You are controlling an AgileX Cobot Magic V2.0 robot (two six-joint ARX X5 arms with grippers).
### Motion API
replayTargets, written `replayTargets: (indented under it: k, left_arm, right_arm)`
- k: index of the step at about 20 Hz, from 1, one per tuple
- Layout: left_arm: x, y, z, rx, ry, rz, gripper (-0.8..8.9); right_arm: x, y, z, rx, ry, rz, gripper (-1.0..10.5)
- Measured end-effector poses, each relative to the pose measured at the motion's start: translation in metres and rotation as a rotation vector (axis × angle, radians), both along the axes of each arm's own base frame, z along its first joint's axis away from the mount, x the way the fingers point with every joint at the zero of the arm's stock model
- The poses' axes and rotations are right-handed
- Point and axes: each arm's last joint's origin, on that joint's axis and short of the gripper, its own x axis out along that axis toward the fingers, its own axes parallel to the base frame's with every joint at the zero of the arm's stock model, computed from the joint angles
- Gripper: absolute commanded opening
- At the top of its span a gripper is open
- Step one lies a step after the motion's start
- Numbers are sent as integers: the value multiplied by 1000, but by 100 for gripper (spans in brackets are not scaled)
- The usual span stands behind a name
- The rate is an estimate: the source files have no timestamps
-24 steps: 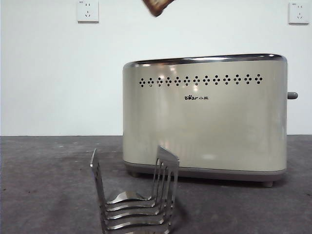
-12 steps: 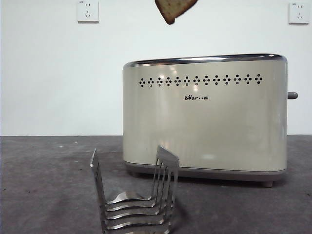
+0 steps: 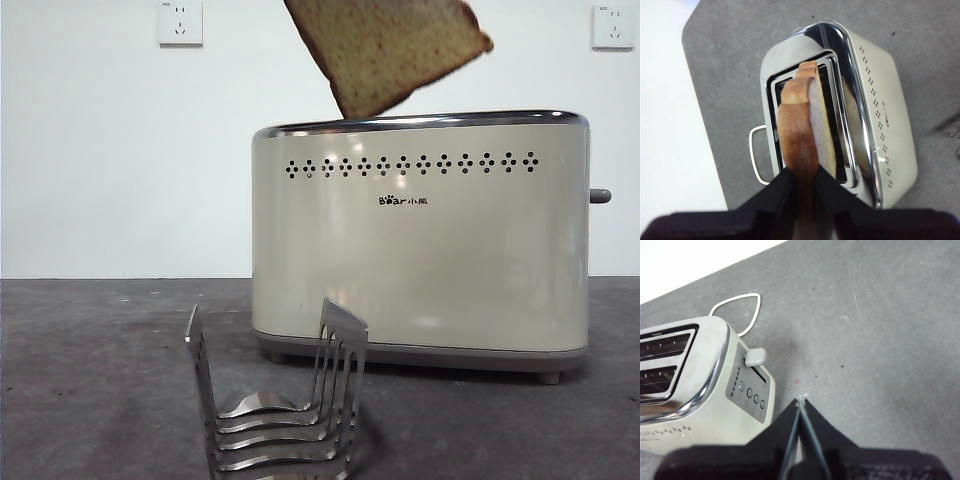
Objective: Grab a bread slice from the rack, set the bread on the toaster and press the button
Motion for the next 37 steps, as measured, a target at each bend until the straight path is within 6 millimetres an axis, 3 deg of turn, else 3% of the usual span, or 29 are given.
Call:
replayTargets:
  k: [14, 24, 37]
  left_arm:
    - [27, -15, -26, 71, 22, 1, -9]
    - [53, -39, -49, 87, -5, 38, -9]
    - [42, -67, -61, 110, -55, 14, -9]
  right_arm:
    - [-2, 0, -3, 0, 37, 0, 1]
    - [-3, 0, -4, 1, 52, 0, 1]
    - [-3, 0, -4, 1, 52, 0, 1]
